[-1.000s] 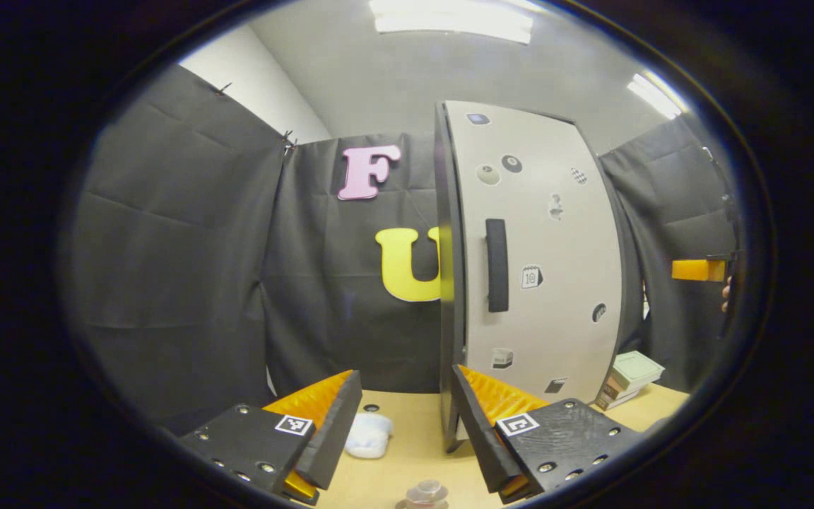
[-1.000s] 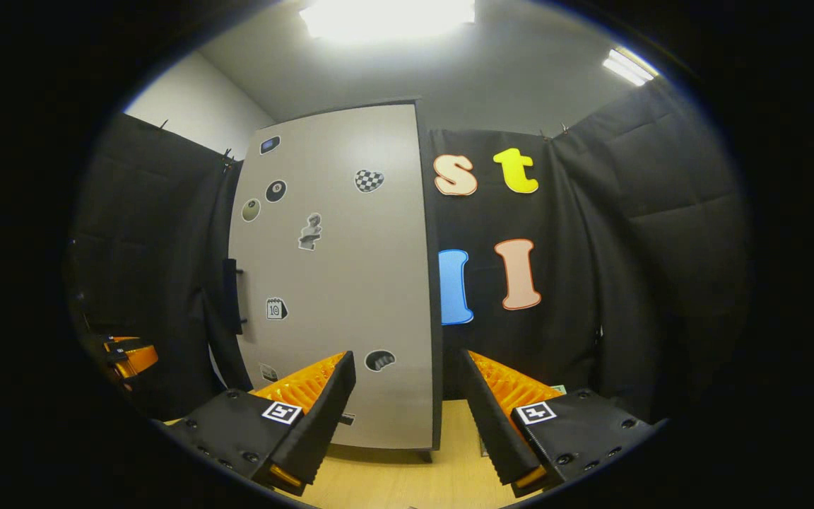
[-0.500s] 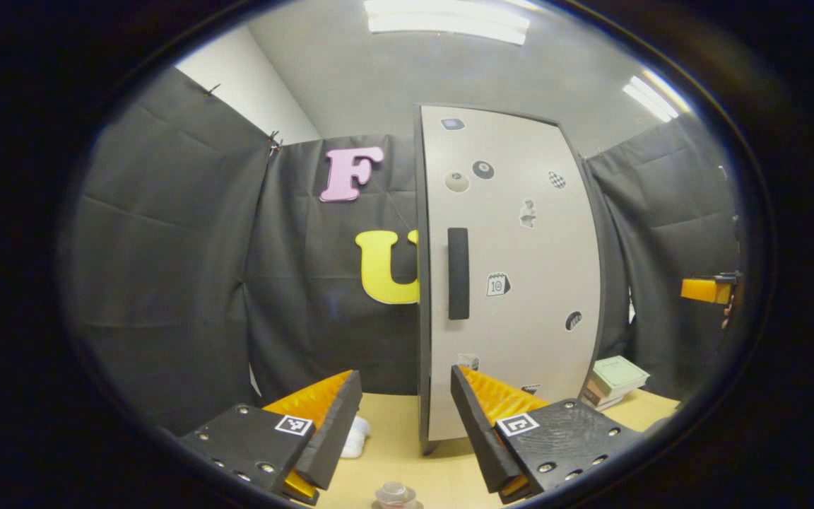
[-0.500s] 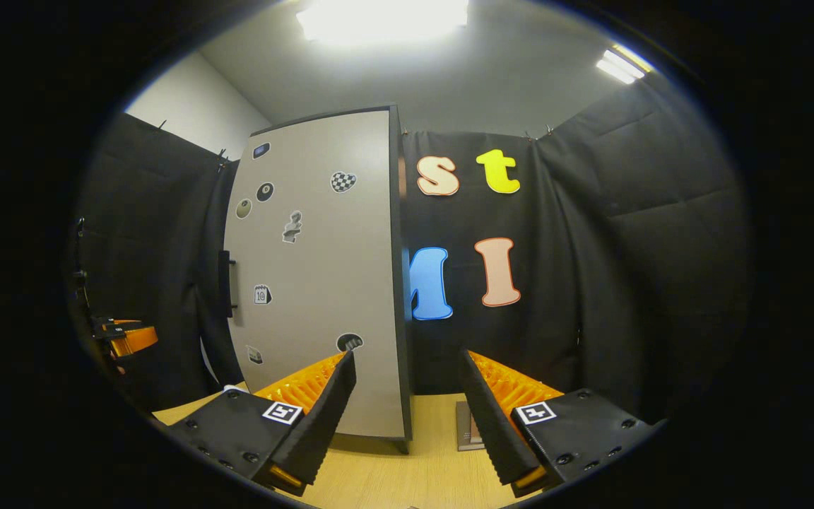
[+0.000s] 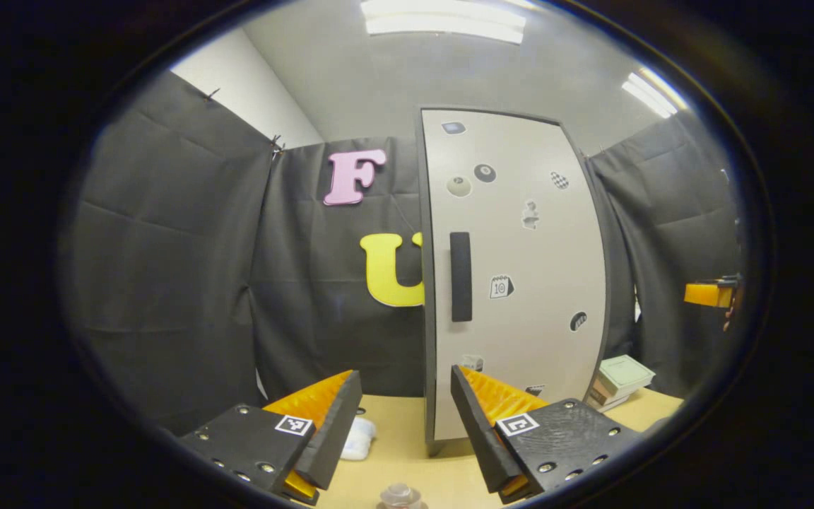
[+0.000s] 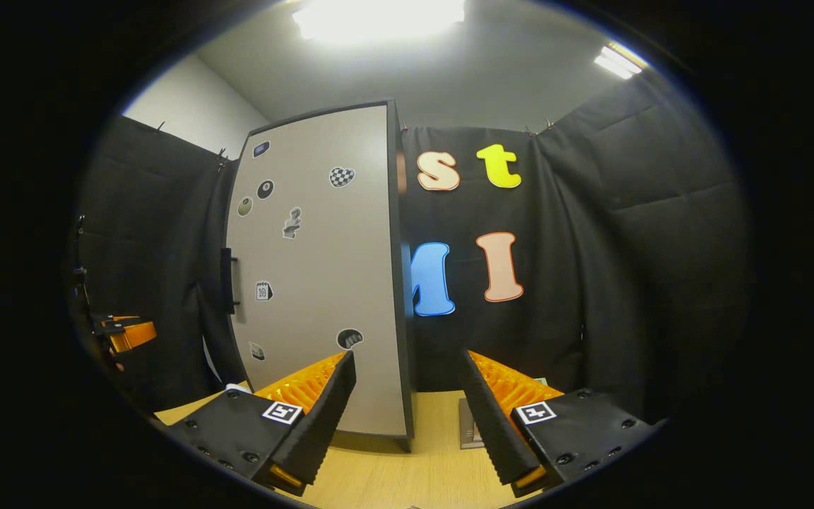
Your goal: Open the cabinet door with the right hand, grasp the bottle in the cabinet with the left hand and place it on the coaster, then close the cabinet door with the right hand.
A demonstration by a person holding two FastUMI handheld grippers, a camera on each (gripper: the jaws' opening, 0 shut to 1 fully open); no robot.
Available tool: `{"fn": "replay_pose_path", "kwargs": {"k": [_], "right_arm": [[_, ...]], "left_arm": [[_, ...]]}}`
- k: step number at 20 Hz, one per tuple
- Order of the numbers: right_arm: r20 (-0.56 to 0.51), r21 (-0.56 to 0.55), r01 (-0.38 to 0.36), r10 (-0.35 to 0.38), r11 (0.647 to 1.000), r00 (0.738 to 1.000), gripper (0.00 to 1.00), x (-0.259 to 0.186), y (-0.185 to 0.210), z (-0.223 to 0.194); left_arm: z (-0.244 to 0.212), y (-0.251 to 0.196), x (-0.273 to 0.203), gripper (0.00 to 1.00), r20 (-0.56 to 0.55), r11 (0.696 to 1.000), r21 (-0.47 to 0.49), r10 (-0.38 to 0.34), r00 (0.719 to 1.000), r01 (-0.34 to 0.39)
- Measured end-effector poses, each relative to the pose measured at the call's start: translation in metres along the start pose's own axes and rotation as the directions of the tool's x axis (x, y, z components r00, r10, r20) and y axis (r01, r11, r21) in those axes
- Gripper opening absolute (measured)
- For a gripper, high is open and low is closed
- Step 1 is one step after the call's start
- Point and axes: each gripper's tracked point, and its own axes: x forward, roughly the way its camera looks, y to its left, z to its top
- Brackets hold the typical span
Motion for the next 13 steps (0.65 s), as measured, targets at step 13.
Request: {"fn": "replay_pose_path", "kwargs": {"k": [13], "right_arm": [[-0.013, -0.008, -0.009, 0.008, 1.000, 1.000, 0.94, 0.0064, -0.0059, -0.0055]], "left_arm": [[-0.0010, -0.0005, 0.0050, 0.81, 0.007, 1.000, 0.012, 0.015, 1.000, -0.015]]}}
